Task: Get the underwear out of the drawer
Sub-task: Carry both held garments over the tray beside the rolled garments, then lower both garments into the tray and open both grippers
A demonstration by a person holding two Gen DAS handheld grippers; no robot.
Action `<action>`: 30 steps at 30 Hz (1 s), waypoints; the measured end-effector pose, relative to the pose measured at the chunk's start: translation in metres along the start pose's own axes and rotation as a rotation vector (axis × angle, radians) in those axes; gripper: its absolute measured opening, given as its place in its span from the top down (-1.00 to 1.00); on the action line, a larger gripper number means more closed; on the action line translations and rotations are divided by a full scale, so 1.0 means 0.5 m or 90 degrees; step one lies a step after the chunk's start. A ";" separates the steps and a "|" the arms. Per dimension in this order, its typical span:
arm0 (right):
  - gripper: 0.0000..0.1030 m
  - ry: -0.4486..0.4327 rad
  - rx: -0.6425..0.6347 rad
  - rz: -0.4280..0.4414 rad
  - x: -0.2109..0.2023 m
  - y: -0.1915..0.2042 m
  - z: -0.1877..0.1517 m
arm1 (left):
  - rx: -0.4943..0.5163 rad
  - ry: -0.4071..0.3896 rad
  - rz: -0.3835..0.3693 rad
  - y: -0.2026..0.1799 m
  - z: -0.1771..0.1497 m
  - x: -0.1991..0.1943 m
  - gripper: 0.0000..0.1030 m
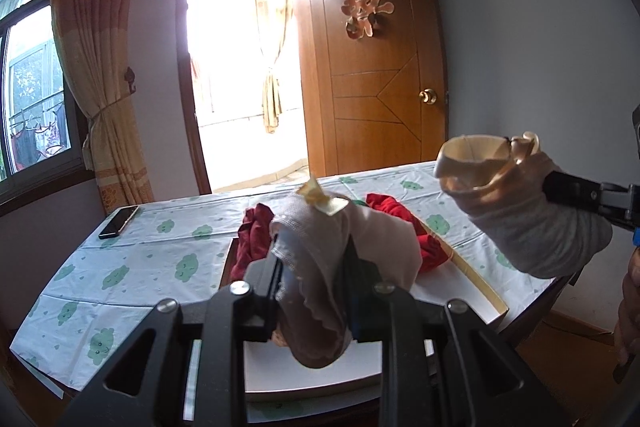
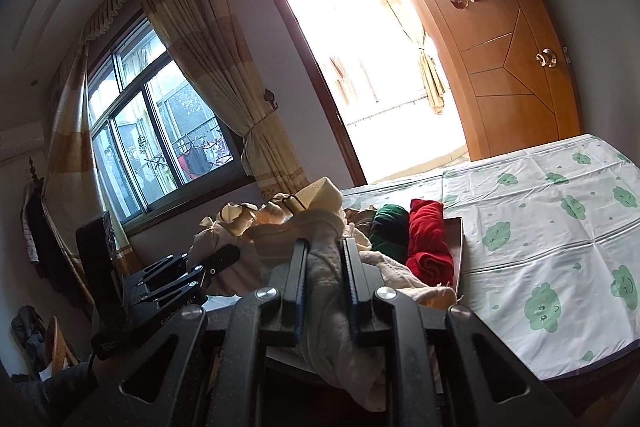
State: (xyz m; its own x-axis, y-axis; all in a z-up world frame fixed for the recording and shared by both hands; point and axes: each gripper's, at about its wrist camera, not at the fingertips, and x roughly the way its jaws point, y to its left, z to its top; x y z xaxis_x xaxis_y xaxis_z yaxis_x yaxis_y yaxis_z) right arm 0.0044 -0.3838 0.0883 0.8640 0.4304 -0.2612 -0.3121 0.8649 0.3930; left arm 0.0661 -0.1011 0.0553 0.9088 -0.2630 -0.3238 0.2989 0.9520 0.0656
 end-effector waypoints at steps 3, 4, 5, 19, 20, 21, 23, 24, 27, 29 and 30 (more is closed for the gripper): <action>0.65 0.003 0.008 -0.007 0.008 -0.008 0.006 | -0.012 0.013 -0.009 -0.001 0.007 0.013 0.55; 0.65 0.004 0.011 -0.008 0.012 -0.012 0.009 | -0.015 0.016 -0.011 -0.002 0.009 0.016 0.55; 0.65 0.005 0.016 -0.009 0.015 -0.015 0.010 | -0.015 0.018 -0.012 -0.004 0.010 0.019 0.55; 0.65 0.065 0.133 -0.024 0.091 -0.073 -0.007 | -0.002 0.094 -0.014 -0.032 -0.010 0.077 0.55; 0.65 0.067 0.136 -0.027 0.094 -0.075 -0.008 | -0.001 0.096 -0.015 -0.033 -0.012 0.079 0.55; 0.65 0.068 0.140 -0.028 0.096 -0.078 -0.009 | 0.003 0.100 -0.018 -0.035 -0.013 0.081 0.55; 0.65 0.071 0.153 -0.031 0.101 -0.086 -0.012 | 0.014 0.107 -0.022 -0.040 -0.015 0.086 0.55; 0.65 0.071 0.161 -0.030 0.104 -0.091 -0.013 | 0.018 0.111 -0.024 -0.043 -0.016 0.088 0.55; 0.65 0.075 0.181 -0.029 0.111 -0.102 -0.017 | 0.023 0.122 -0.027 -0.049 -0.020 0.096 0.55; 0.65 0.075 0.188 -0.030 0.117 -0.106 -0.020 | 0.025 0.129 -0.028 -0.051 -0.024 0.103 0.55; 0.65 0.077 0.191 -0.031 0.120 -0.108 -0.021 | 0.027 0.133 -0.029 -0.053 -0.027 0.106 0.55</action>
State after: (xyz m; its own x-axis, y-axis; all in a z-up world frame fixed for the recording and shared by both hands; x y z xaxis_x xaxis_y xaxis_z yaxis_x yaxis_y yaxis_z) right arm 0.0687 -0.4019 0.0421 0.8166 0.4331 -0.3816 -0.1252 0.7782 0.6153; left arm 0.1022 -0.1381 0.0236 0.8158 -0.2630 -0.5151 0.3537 0.9315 0.0845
